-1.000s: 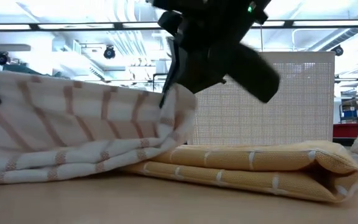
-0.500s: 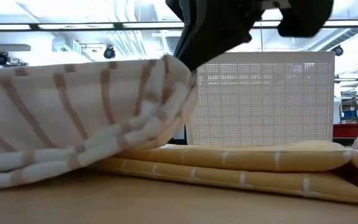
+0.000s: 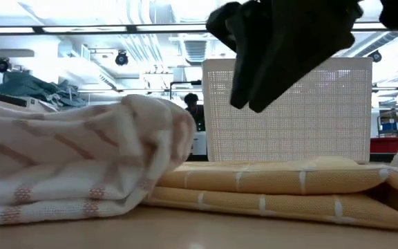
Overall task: Fold towel
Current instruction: Fold the brown patterned towel
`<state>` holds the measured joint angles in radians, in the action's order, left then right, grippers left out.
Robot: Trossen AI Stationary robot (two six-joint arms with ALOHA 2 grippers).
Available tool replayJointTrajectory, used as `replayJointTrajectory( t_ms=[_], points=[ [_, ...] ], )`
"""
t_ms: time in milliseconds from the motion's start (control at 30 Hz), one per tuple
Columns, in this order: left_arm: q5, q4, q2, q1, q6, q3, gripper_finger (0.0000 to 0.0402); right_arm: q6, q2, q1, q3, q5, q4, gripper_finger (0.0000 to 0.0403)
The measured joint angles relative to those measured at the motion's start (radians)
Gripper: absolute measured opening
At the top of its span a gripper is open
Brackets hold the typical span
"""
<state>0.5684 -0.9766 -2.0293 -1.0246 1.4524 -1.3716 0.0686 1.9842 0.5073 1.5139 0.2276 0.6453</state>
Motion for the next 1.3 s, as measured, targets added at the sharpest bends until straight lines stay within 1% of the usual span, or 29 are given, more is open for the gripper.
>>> replayJointTrajectory(
  t_ms=[67, 200, 300, 433, 567, 700, 767, 833, 867, 967, 1000, 1033, 1067, 1233, 1300],
  points=[
    [0.006, 0.012, 0.0, -0.005, -0.004, -0.003, 0.007, -0.033, 0.0, 0.006, -0.001, 0.003, 0.008, 0.0125],
    [0.018, 0.051, 0.0, -0.007, -0.018, -0.008, 0.0092, -0.098, 0.0, 0.009, 0.001, 0.001, -0.044, 0.0157],
    [0.011, 0.069, 0.0, -0.009, -0.044, -0.02, 0.0106, -0.108, 0.016, 0.012, 0.001, 0.002, -0.102, 0.0171],
    [-0.006, 0.069, 0.001, -0.014, -0.052, -0.053, 0.0118, -0.138, 0.064, 0.012, 0.001, 0.011, -0.182, 0.018],
    [-0.007, 0.072, 0.001, -0.015, -0.026, -0.069, 0.0119, -0.226, 0.096, 0.011, 0.001, 0.093, -0.21, 0.0181],
    [-0.006, 0.08, 0.001, -0.017, 0.004, -0.07, 0.0107, -0.289, 0.121, 0.009, 0.001, 0.192, -0.225, 0.0178],
    [0.019, 0.096, 0.001, -0.017, 0.014, -0.069, 0.01, -0.314, 0.126, 0.007, 0.002, 0.243, -0.241, 0.0165],
    [0.08, 0.115, 0.001, -0.016, 0.028, -0.068, 0.0091, -0.333, 0.126, 0.007, 0.002, 0.269, -0.239, 0.0138],
    [0.121, 0.138, 0.001, -0.016, 0.027, -0.068, 0.0087, -0.335, 0.126, 0.007, 0.002, 0.273, -0.24, 0.0118],
    [0.23, 0.212, 0.001, -0.011, -0.022, -0.069, 0.0075, -0.33, 0.119, 0.01, 0.003, 0.28, -0.238, 0.0035],
    [0.252, 0.239, 0.001, -0.003, -0.055, -0.068, 0.0073, -0.32, 0.115, 0.012, 0.008, 0.28, -0.236, 0.0018],
    [0.27, 0.263, 0.0, 0.009, -0.102, -0.068, 0.0071, -0.312, 0.114, 0.014, 0.018, 0.281, -0.236, 0.0012],
    [0.271, 0.278, -0.001, 0.028, -0.146, -0.068, 0.0068, -0.309, 0.112, 0.015, 0.029, 0.282, -0.239, 0.0012],
    [0.122, 0.344, -0.014, 0.179, -0.363, -0.067, 0.0055, -0.297, 0.112, 0.016, 0.062, 0.281, -0.238, 0.0003],
    [0.099, 0.376, -0.014, 0.22, -0.42, -0.068, 0.0049, -0.304, 0.112, 0.015, 0.068, 0.279, -0.237, 0.0003]
  ],
)
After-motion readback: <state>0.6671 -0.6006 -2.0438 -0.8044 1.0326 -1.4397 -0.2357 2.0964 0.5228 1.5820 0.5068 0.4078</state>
